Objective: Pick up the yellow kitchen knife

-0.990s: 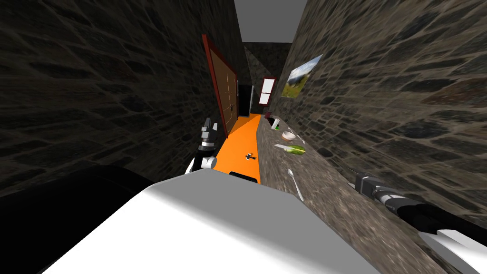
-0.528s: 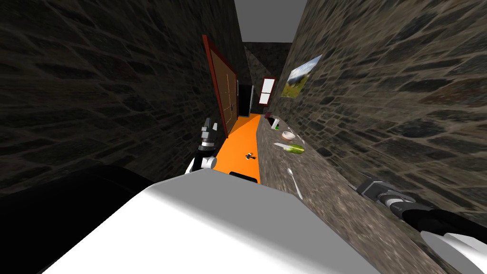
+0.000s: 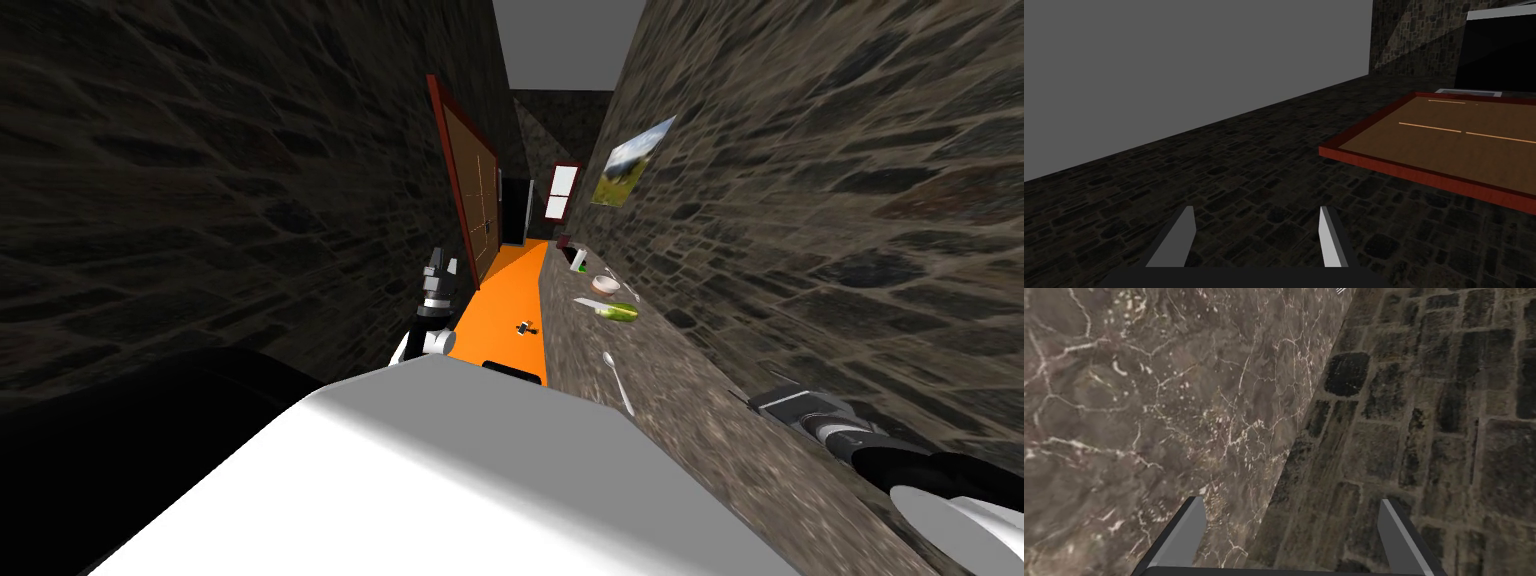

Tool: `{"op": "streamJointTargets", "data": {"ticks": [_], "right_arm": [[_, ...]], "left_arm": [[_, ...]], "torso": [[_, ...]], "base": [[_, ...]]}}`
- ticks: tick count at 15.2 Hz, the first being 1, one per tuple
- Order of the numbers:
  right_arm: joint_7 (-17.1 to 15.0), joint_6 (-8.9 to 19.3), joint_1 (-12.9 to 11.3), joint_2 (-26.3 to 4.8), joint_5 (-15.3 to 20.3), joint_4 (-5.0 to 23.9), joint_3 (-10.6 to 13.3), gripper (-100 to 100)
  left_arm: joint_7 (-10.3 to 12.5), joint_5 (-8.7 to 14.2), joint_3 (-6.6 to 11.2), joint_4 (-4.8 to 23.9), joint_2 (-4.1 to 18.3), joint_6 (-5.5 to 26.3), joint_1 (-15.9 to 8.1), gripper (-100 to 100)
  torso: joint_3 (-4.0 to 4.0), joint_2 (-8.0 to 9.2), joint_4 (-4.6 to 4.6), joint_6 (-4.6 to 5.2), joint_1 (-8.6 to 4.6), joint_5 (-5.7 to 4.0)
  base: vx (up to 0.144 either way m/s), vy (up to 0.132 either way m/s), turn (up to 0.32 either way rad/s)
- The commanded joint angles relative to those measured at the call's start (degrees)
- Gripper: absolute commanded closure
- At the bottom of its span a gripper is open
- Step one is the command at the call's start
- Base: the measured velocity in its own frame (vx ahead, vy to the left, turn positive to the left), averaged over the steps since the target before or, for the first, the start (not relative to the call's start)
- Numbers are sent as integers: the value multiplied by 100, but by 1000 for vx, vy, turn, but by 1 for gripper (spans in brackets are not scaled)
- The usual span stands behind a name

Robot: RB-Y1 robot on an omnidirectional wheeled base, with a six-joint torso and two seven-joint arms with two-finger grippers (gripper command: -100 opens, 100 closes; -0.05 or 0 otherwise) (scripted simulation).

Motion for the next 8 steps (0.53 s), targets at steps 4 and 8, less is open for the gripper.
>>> {"op": "streamJointTargets", "data": {"ticks": [4, 8], "right_arm": [[-380, 209, -107, 212, -596, 90, -57, -100], [-739, 429, -219, 424, -1076, 180, -108, -100]], "left_arm": [[0, 0, 0, 0, 0, 0, 0, 0], [0, 0, 0, 0, 0, 0, 0, 0]], "torso": [[2, 3, 1, 0, -3, -1], [-1, -1, -1, 0, 0, -1]], "base": [[-15, -10, 8], [-7, -6, 9]]}}
